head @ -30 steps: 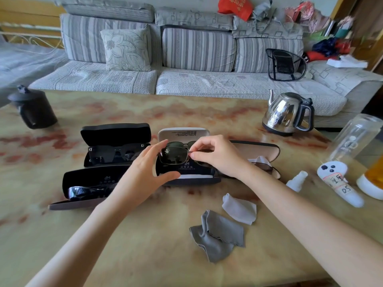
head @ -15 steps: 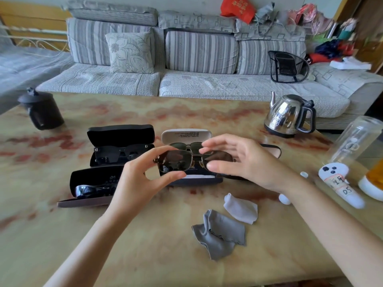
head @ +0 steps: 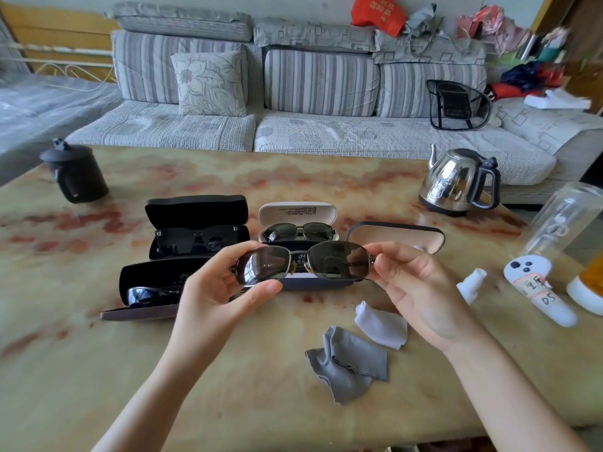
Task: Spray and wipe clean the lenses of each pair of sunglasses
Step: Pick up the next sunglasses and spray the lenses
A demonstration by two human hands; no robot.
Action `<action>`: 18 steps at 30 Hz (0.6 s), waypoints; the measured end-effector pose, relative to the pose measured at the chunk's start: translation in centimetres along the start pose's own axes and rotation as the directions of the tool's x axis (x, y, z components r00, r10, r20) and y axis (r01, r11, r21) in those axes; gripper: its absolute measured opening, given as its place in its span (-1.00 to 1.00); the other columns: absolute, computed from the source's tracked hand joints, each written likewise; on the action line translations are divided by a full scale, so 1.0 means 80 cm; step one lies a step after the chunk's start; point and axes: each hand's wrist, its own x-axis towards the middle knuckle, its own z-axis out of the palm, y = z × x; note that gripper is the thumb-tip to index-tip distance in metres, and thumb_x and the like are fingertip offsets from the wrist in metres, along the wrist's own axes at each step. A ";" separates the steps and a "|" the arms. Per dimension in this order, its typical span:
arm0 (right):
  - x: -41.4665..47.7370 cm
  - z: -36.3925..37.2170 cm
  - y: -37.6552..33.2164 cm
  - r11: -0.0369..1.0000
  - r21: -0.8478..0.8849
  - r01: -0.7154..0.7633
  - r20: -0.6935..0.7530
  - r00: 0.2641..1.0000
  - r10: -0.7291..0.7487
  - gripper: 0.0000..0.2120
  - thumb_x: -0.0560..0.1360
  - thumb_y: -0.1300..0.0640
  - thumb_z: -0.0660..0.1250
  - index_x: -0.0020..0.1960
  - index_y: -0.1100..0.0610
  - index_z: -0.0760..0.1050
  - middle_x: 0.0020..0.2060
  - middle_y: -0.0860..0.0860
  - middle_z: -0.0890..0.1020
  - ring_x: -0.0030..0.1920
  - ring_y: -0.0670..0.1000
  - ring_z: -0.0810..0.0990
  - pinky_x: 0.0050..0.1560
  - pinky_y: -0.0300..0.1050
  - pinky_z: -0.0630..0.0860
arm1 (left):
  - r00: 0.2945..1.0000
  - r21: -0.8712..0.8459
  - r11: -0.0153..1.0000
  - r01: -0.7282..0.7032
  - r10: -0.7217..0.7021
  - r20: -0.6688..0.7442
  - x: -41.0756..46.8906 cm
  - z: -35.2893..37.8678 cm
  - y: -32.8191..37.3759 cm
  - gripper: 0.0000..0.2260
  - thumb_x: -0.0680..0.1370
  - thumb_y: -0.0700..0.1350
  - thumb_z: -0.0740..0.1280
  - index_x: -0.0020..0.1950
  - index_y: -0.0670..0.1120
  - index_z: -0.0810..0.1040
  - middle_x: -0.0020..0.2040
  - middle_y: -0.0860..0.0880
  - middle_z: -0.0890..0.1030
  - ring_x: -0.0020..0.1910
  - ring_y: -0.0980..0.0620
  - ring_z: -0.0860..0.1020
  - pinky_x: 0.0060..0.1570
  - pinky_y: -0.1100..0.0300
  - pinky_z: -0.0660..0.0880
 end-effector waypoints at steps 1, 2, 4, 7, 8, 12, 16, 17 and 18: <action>0.001 0.003 0.003 1.000 0.028 0.009 -0.011 1.000 -0.009 -0.72 0.26 -0.12 0.57 -0.11 0.00 0.71 -0.09 0.05 0.73 0.03 -0.01 0.69 0.08 -0.25 0.54 | 1.000 -0.007 1.000 0.010 -0.010 -0.004 -0.001 0.000 0.000 -0.70 0.27 0.04 0.48 -0.02 0.24 0.64 -0.09 0.15 0.69 -0.10 0.24 0.63 -0.07 0.41 0.50; 0.002 0.006 0.005 0.997 0.076 0.016 -0.009 1.000 -0.015 -0.73 0.28 -0.10 0.57 -0.11 0.02 0.71 -0.07 0.08 0.73 0.08 0.04 0.67 0.11 -0.22 0.53 | 1.000 -0.016 1.000 0.017 -0.017 -0.006 -0.002 0.001 0.001 -0.70 0.27 0.04 0.48 -0.02 0.24 0.64 -0.10 0.14 0.69 -0.11 0.24 0.62 -0.08 0.40 0.51; 0.002 0.011 0.010 0.983 0.183 0.023 0.022 0.999 -0.027 -0.78 0.35 -0.04 0.54 -0.08 0.06 0.68 -0.05 0.14 0.72 0.18 0.13 0.63 0.16 -0.16 0.52 | 1.000 -0.038 0.999 0.027 -0.028 -0.010 -0.004 0.002 0.003 -0.70 0.27 0.03 0.48 -0.02 0.23 0.64 -0.11 0.13 0.69 -0.12 0.23 0.62 -0.09 0.39 0.51; 0.001 0.018 0.016 0.967 0.252 0.032 0.019 0.999 -0.038 -0.84 0.40 0.02 0.48 -0.07 0.07 0.65 -0.09 0.12 0.72 0.15 0.15 0.65 0.17 -0.15 0.52 | 0.998 -0.084 0.996 0.040 -0.043 -0.045 -0.007 0.004 0.004 -0.71 0.28 -0.06 0.52 -0.03 0.15 0.66 -0.11 0.10 0.69 -0.13 0.21 0.62 -0.12 0.39 0.51; 0.000 0.021 0.018 0.964 0.262 0.039 0.008 0.999 -0.043 -0.85 0.40 0.03 0.46 -0.07 0.07 0.65 -0.11 0.10 0.71 0.11 0.14 0.66 0.15 -0.15 0.53 | 0.997 -0.100 0.994 0.045 -0.051 -0.062 -0.008 0.005 0.003 -0.71 0.29 -0.11 0.52 -0.03 0.12 0.66 -0.10 0.09 0.69 -0.13 0.20 0.63 -0.13 0.39 0.51; -0.002 0.029 0.022 0.957 0.281 0.071 -0.041 0.997 -0.062 -0.84 0.41 0.02 0.43 -0.06 0.06 0.64 -0.17 0.08 0.70 0.01 0.12 0.69 0.09 -0.15 0.56 | 0.996 -0.173 0.984 0.047 -0.060 -0.071 -0.011 0.010 0.004 -0.70 0.25 0.02 0.53 -0.04 0.12 0.65 -0.08 0.00 0.70 -0.05 0.05 0.66 -0.07 0.31 0.53; -0.002 0.030 0.023 0.948 0.311 0.071 -0.034 0.997 -0.064 -0.82 0.43 0.02 0.44 -0.03 0.07 0.63 -0.20 0.08 0.66 -0.10 0.09 0.68 0.15 -0.07 0.55 | 0.991 -0.189 0.980 0.069 -0.089 -0.099 -0.008 0.012 0.005 -0.65 0.21 0.14 0.55 -0.06 0.13 0.64 -0.09 0.04 0.67 -0.03 0.02 0.61 -0.02 0.21 0.49; -0.001 0.029 0.024 0.945 0.319 0.075 -0.033 0.997 -0.067 -0.81 0.43 0.01 0.45 -0.01 0.08 0.62 -0.20 0.08 0.65 -0.14 0.07 0.66 0.18 -0.03 0.53 | 0.991 -0.191 0.979 0.064 -0.085 -0.099 -0.008 0.012 0.005 -0.60 0.18 0.20 0.56 -0.05 0.14 0.64 -0.09 0.06 0.66 -0.03 0.02 0.60 0.02 0.18 0.50; 0.000 0.029 0.024 0.944 0.322 0.076 -0.035 0.997 -0.069 -0.80 0.42 0.01 0.47 -0.01 0.09 0.62 -0.21 0.07 0.64 -0.18 0.04 0.64 0.19 -0.01 0.52 | 0.993 -0.192 0.980 0.056 -0.075 -0.096 -0.008 0.013 0.006 -0.57 0.17 0.25 0.56 -0.04 0.14 0.64 -0.08 0.07 0.66 -0.04 0.03 0.60 0.04 0.17 0.51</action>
